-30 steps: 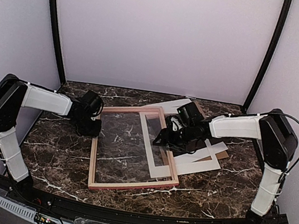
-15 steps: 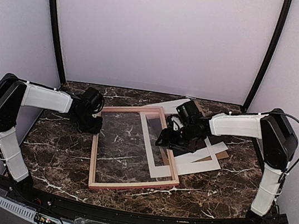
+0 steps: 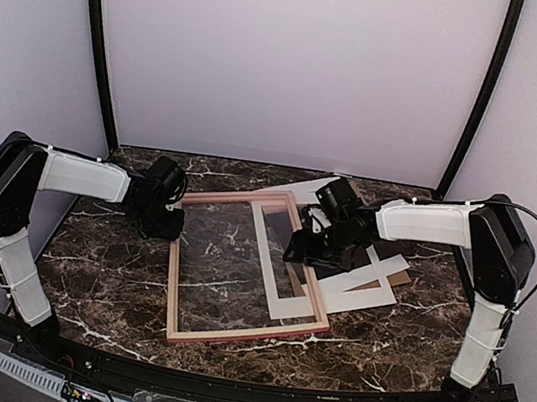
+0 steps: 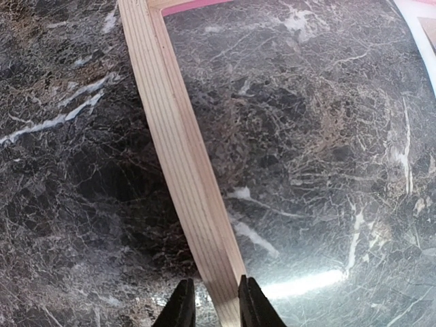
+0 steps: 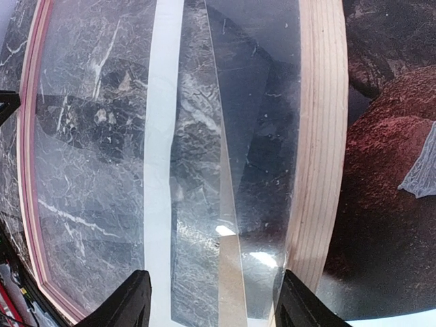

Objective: Put the photo into the frame
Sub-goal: Place the glass panel at the frame body.

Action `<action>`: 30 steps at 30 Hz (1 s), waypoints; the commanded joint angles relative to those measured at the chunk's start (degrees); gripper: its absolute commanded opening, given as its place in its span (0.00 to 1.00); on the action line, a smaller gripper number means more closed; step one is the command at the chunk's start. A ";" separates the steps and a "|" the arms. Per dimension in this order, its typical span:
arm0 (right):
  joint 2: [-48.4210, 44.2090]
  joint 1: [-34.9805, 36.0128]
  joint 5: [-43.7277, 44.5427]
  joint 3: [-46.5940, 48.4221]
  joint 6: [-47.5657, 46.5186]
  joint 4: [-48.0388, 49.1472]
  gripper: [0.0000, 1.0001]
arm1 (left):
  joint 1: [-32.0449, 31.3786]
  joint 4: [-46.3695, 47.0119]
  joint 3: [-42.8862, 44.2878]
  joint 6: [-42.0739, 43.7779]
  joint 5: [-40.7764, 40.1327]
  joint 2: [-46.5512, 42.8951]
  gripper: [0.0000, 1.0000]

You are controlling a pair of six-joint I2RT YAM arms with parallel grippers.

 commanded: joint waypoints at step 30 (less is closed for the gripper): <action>-0.57 -1.40 8.18 3.99 -3.94 -4.67 0.61 | -0.31 -0.87 0.00 0.58 -1.15 -1.45 0.36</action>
